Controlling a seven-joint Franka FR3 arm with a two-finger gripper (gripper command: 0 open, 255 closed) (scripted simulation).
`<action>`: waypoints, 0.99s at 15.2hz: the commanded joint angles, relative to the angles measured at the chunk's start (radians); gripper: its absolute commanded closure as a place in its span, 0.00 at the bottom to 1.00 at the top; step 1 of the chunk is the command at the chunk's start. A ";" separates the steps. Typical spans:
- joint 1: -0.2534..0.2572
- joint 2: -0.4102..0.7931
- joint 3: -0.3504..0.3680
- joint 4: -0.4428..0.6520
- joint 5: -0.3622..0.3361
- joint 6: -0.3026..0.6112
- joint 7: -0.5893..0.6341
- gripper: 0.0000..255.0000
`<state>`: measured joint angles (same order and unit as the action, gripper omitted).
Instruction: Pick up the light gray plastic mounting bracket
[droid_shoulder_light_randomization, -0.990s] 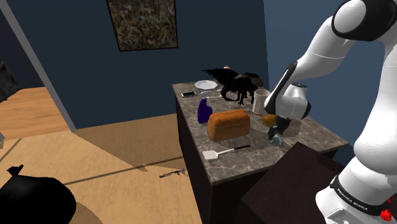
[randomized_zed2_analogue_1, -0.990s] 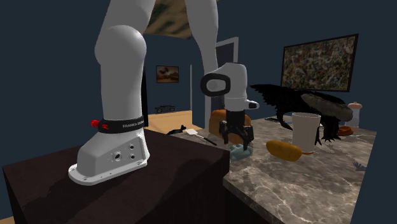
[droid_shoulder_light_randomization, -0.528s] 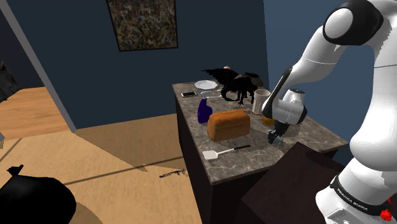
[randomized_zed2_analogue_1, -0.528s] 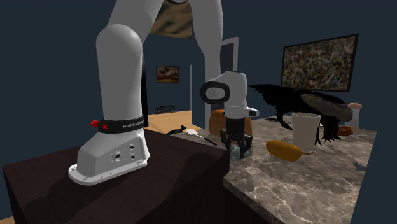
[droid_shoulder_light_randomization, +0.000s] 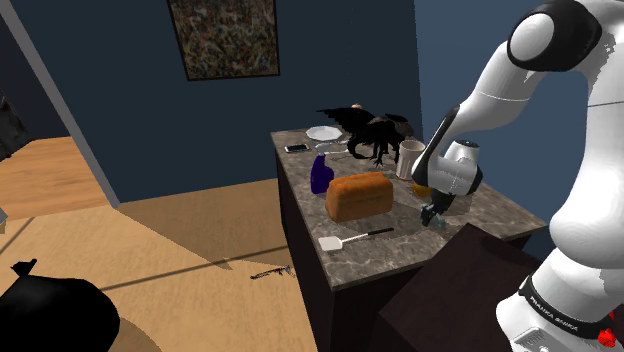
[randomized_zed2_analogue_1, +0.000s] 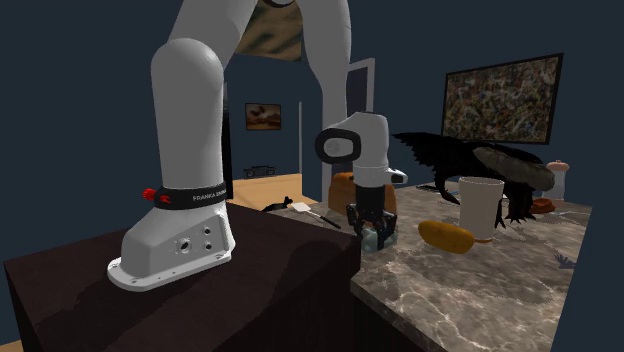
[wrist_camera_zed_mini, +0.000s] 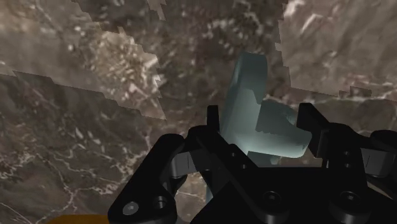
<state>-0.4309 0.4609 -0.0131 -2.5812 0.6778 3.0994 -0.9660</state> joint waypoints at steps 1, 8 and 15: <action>-0.002 0.002 0.004 0.000 0.001 0.002 -0.002 1.00; 0.135 -0.124 -0.147 -0.051 -0.084 -0.091 0.085 1.00; 0.269 -0.250 -0.314 -0.094 -0.249 -0.178 0.221 1.00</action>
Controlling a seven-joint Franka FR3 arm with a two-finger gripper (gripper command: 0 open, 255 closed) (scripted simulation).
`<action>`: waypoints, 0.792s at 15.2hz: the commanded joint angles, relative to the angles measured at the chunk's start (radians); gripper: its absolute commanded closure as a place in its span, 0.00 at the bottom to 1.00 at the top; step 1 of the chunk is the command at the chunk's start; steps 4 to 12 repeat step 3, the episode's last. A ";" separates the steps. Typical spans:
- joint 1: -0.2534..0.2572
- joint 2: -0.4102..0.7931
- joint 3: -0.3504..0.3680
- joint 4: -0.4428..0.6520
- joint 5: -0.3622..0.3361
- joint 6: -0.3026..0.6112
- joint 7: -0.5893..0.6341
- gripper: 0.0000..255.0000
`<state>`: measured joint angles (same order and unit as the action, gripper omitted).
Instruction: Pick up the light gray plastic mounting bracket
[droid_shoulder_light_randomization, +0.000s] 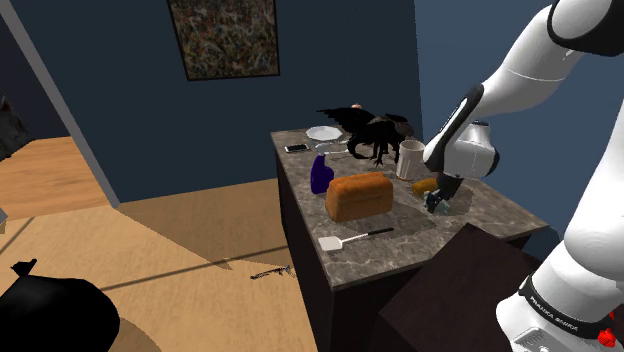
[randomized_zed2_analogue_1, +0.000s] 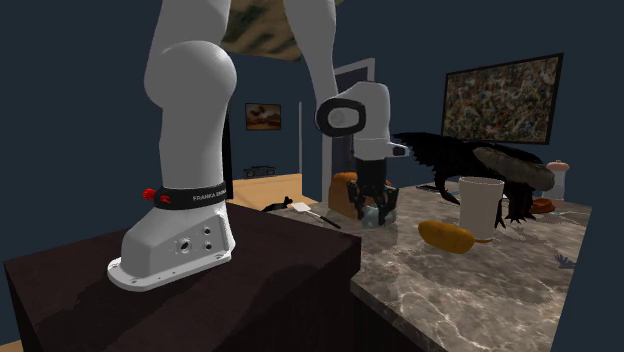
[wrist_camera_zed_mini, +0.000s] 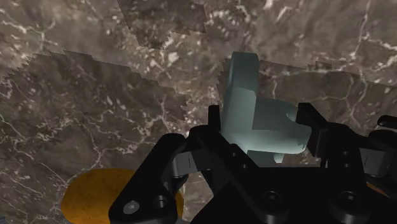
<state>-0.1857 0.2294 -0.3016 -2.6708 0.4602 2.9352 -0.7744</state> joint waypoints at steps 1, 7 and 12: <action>0.040 -0.037 -0.048 -0.010 -0.061 -0.026 0.052 1.00; 0.040 -0.040 -0.050 -0.010 -0.067 -0.028 0.057 1.00; 0.040 -0.040 -0.050 -0.010 -0.067 -0.028 0.057 1.00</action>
